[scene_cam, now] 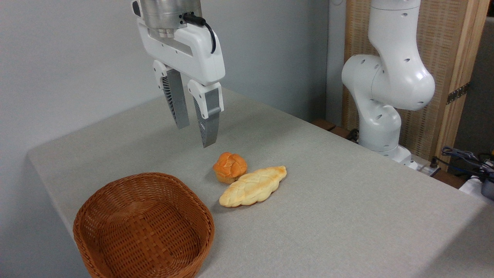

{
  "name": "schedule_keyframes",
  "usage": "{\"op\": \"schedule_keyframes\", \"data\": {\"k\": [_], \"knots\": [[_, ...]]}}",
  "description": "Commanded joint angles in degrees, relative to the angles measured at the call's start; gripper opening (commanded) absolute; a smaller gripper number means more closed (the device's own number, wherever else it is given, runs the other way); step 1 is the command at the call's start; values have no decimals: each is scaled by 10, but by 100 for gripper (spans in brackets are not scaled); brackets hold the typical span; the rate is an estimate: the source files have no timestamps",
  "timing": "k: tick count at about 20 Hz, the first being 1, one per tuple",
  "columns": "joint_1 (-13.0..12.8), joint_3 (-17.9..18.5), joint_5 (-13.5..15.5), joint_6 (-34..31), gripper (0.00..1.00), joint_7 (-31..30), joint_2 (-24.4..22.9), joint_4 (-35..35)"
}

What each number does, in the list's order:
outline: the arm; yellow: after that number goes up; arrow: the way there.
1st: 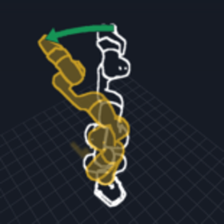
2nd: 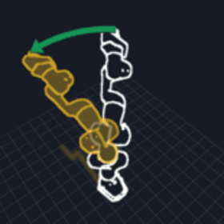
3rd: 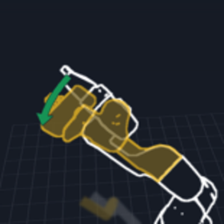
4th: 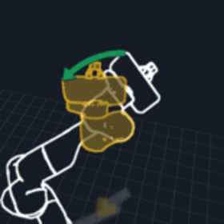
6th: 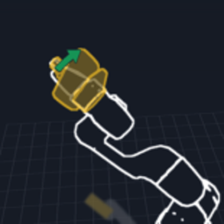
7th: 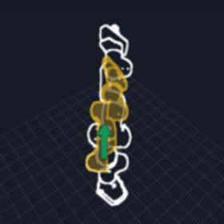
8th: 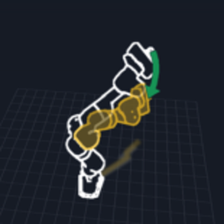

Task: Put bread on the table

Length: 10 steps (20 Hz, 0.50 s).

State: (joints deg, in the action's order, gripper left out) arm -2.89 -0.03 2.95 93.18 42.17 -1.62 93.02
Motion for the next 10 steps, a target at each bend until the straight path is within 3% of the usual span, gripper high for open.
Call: {"op": "schedule_keyframes", "data": {"k": [1, 10], "knots": [[-1, -1, -1, -11, 100, -9, -11, 8], [0, 4, -1, -13, 100, -3, -13, 5]]}}
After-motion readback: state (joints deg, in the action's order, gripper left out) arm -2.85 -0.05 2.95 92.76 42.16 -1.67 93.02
